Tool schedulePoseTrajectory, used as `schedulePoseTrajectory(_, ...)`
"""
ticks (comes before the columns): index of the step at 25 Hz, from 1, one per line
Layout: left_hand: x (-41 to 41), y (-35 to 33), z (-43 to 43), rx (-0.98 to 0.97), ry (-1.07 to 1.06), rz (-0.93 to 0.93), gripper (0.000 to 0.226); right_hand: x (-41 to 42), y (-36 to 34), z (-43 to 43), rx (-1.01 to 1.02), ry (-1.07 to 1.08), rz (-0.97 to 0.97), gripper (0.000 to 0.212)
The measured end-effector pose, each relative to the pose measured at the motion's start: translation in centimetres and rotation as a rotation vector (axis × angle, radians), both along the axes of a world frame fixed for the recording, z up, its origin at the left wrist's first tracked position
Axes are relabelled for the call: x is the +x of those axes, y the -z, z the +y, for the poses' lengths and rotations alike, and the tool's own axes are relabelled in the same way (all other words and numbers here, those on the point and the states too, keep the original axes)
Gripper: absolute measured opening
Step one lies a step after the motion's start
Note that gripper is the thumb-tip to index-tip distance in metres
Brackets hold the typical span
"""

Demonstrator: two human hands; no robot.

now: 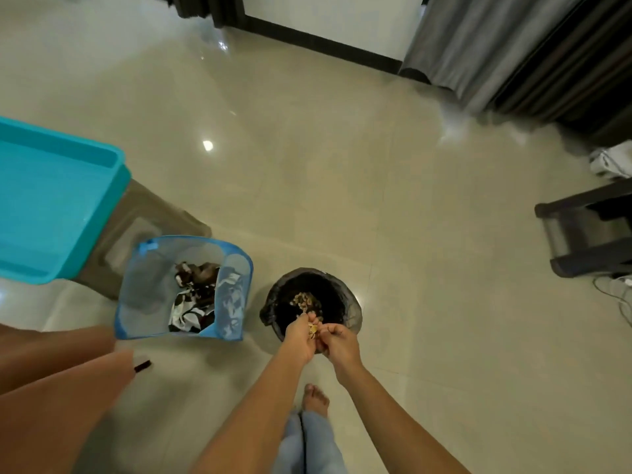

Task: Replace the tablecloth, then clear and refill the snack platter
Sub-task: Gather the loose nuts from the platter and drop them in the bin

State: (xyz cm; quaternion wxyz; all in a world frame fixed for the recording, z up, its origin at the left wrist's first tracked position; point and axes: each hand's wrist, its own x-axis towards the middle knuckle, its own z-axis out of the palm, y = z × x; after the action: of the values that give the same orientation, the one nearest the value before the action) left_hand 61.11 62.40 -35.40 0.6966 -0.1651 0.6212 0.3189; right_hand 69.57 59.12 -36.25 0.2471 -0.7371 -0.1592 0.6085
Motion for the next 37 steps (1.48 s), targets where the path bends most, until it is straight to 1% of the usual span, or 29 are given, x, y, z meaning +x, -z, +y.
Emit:
schedulePoseTrajectory(3,0.2,6.4,1.5,-0.021,0.081,0.051,0.031,0.0,7.6,1.6,-0.07,0.064,0.038,0.013)
schedulePoseTrajectory(6,0.0,12.0,2.5,-0.047,0.057,0.03,0.025,0.1,14.0,3.3,-0.145,0.233,0.083,0.013)
schedulePoseTrajectory(7,-0.1,13.3,2.8,-0.048,0.038,0.009,0.027,0.2,15.4,3.7,-0.158,0.287,0.089,0.013)
schedulePoseTrajectory(9,-0.5,15.3,3.0,-0.032,0.008,-0.053,0.038,0.2,17.1,4.2,-0.155,0.368,0.118,0.016)
schedulePoseTrajectory(12,-0.6,17.2,3.3,-0.006,-0.004,-0.105,0.06,0.6,18.5,4.3,-0.134,0.395,0.138,0.019)
schedulePoseTrajectory(15,-0.6,17.2,3.4,-0.011,-0.013,-0.097,0.068,0.9,18.8,4.2,-0.112,0.386,0.117,0.021)
schedulePoseTrajectory(17,-0.6,16.7,3.4,-0.004,-0.014,-0.079,0.068,1.0,18.4,4.3,-0.082,0.408,0.128,0.02)
schedulePoseTrajectory(18,-0.6,16.4,3.4,-0.004,-0.005,-0.065,0.067,1.0,17.8,4.4,-0.062,0.42,0.141,0.02)
schedulePoseTrajectory(20,-0.6,15.4,3.3,-0.006,0.027,-0.04,0.067,0.7,16.4,4.5,-0.022,0.416,0.175,0.026)
schedulePoseTrajectory(22,-0.5,13.8,3.2,-0.003,0.032,-0.035,0.066,0.3,14.2,4.5,0.002,0.369,0.211,0.033)
schedulePoseTrajectory(25,-0.8,10.3,3.2,0.025,0.008,-0.038,0.067,0.3,9.7,4.2,0.006,0.279,0.225,0.035)
schedulePoseTrajectory(29,-2.1,2.5,3.5,0.099,0.016,-0.04,0.064,0.8,1.8,3.7,0.039,0.214,0.23,0.039)
schedulePoseTrajectory(32,-4.1,-3.7,2.9,0.191,0.017,-0.017,0.059,0.1,-4.9,3.3,0.075,0.127,0.238,0.039)
schedulePoseTrajectory(35,-6.6,-9.5,1.4,0.268,0.038,0.044,0.056,-1.3,-11.0,3.0,0.1,0.031,0.254,0.034)
schedulePoseTrajectory(37,-8.9,-13.4,-0.2,0.328,0.037,0.107,0.053,-3.0,-14.8,2.8,0.153,-0.077,0.257,0.026)
